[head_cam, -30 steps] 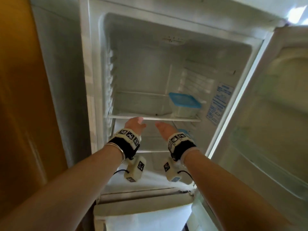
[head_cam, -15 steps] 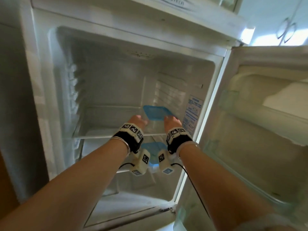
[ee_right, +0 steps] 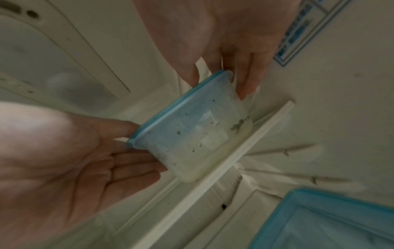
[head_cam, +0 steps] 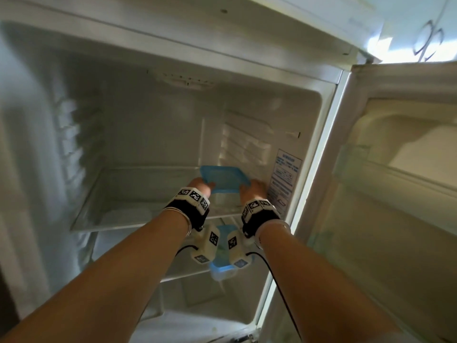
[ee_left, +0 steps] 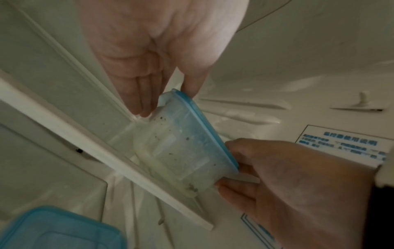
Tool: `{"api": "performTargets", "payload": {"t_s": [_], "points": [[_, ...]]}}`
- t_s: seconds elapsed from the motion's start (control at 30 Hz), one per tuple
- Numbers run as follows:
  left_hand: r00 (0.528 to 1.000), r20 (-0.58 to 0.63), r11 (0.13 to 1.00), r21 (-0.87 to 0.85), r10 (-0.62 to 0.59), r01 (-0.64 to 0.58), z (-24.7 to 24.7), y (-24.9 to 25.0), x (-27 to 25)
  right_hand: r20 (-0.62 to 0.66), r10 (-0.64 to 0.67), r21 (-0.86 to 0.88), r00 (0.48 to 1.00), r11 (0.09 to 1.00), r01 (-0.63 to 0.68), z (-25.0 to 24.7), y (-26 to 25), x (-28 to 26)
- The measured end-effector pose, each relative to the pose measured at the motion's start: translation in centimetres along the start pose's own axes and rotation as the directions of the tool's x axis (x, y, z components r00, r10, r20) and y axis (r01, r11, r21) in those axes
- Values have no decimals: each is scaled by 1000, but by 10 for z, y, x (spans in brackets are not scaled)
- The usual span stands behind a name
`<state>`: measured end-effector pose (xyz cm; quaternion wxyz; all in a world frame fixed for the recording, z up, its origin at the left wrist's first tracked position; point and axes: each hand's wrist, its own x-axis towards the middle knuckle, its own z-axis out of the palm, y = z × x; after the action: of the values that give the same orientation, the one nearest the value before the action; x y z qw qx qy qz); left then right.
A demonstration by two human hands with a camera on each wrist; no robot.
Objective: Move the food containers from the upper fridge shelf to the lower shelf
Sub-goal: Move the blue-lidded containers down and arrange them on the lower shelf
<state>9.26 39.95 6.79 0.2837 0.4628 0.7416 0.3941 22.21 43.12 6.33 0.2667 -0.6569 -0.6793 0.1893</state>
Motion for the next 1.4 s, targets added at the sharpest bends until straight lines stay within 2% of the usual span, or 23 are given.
{"api": "performTargets", "payload": {"t_s": [0.13,0.37,0.5,0.63,0.73,0.93,1.1,1.17,1.27,1.4], "points": [[1000,-14,1000,25,0,0,-9,-7,-2,8,-15,43,1000,999,15,2,-4,-2],[997,-62,998,-48,-44,41,-39,-31,-19,92,-6,286,996,958,-21,10,-21,-17],[995,-67,991,-113,-75,67,-51,-43,-29,166,1,310,986,949,-53,14,-29,-29],[994,-86,993,-99,-68,59,-59,-47,-42,234,-24,313,972,948,-52,19,-37,-42],[990,-122,995,-80,-75,65,-61,-51,-45,229,-52,339,972,940,-29,21,-41,-52],[991,-126,994,-106,-52,39,-66,-54,-58,179,-17,389,984,919,-55,13,-48,-73],[992,-90,960,-272,-90,62,-63,-56,-76,110,-26,331,994,943,-12,0,-41,-96],[993,-68,942,-329,-99,71,-61,-58,-86,120,-30,294,992,956,-7,-4,-34,-108],[995,-62,947,-317,-76,52,-60,-61,-108,148,-26,267,989,964,-15,-9,-27,-129],[997,-49,973,-227,-66,53,-61,-73,-133,120,-33,369,992,929,-14,-9,-20,-158]]}}
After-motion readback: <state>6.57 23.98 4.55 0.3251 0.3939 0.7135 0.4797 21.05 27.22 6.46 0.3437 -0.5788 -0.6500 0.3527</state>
